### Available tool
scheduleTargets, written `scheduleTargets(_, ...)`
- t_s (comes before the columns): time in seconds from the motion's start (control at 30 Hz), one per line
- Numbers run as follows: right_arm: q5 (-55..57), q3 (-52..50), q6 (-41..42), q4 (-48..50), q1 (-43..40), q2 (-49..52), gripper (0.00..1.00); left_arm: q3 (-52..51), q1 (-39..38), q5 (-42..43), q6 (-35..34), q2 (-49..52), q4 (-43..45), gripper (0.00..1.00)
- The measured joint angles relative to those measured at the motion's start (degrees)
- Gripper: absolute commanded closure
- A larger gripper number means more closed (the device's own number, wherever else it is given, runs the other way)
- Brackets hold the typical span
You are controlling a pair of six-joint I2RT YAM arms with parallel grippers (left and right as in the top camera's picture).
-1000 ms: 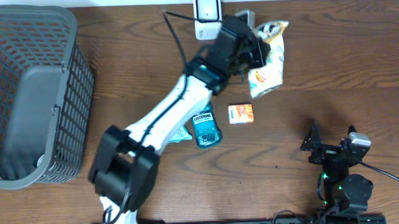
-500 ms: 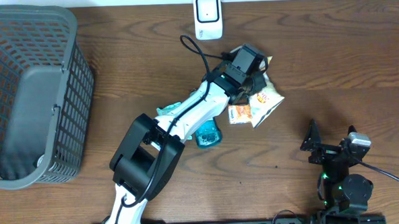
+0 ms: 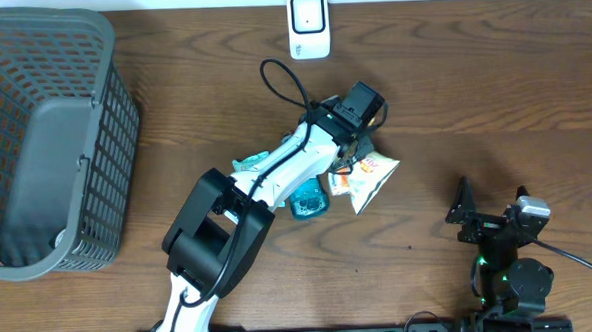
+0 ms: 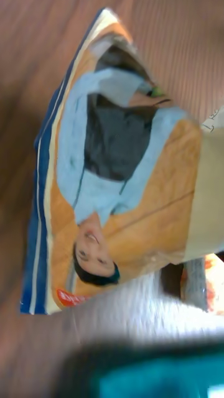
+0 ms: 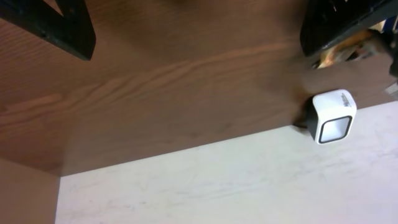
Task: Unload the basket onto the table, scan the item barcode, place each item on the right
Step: 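Carry the snack bag over and lay it beside the orange box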
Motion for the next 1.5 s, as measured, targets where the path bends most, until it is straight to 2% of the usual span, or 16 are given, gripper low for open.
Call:
scheduleTargets(0.2, 0.0, 0.0, 0.0, 0.0, 0.0, 0.0, 0.01, 0.0, 0.0, -4.7, -0.2, -0.2, -5.4, 0.92)
scheduleTargets(0.37, 0.0, 0.0, 0.0, 0.0, 0.0, 0.0, 0.01, 0.1, -0.1, -6.1, 0.7, -0.3, -5.9, 0.92)
scheduleTargets(0.5, 0.0, 0.0, 0.0, 0.0, 0.0, 0.0, 0.01, 0.4, 0.0, -4.9, 2.5, -0.3, -3.5, 0.83)
scheduleTargets(0.57, 0.0, 0.0, 0.0, 0.0, 0.0, 0.0, 0.01, 0.4, 0.0, -3.2, 3.3, -0.3, -0.2, 0.71)
scheduleTargets(0.63, 0.0, 0.0, 0.0, 0.0, 0.0, 0.0, 0.01, 0.6, 0.0, -1.5, 3.8, -0.3, 2.5, 0.64)
scheduleTargets(0.73, 0.0, 0.0, 0.0, 0.0, 0.0, 0.0, 0.01, 0.7, -0.2, 0.5, 4.1, -0.3, 4.2, 0.63)
scheduleTargets(0.77, 0.0, 0.0, 0.0, 0.0, 0.0, 0.0, 0.01, 0.7, -0.3, 0.9, 4.1, -0.3, 4.2, 0.59)
scheduleTargets(0.83, 0.0, 0.0, 0.0, 0.0, 0.0, 0.0, 0.01, 0.7, -0.5, 1.6, 4.2, -0.3, 4.2, 0.45)
scheduleTargets(0.9, 0.0, 0.0, 0.0, 0.0, 0.0, 0.0, 0.01, 0.7, -0.7, 1.9, 4.7, -0.3, 4.3, 0.28)
scheduleTargets(0.93, 0.0, 0.0, 0.0, 0.0, 0.0, 0.0, 0.01, 0.7, -0.8, 1.9, 5.0, -0.3, 4.4, 0.15)
scheduleTargets(1.0, 0.0, 0.0, 0.0, 0.0, 0.0, 0.0, 0.01, 0.7, -0.9, 2.1, 6.7, -0.4, 4.4, 0.00)
scheduleTargets(1.13, 0.0, 0.0, 0.0, 0.0, 0.0, 0.0, 0.01, 0.7, -0.8, 1.9, 11.8, -3.0, 4.2, 0.02)
scheduleTargets(1.23, 0.0, 0.0, 0.0, 0.0, 0.0, 0.0, 0.01, 0.7, -0.8, -0.8, 16.3, -8.9, 2.7, 0.02)
scheduleTargets(1.5, 0.0, 0.0, 0.0, 0.0, 0.0, 0.0, 0.01, 3.3, 1.0, -21.9, 27.1, -33.6, -1.4, 0.02)
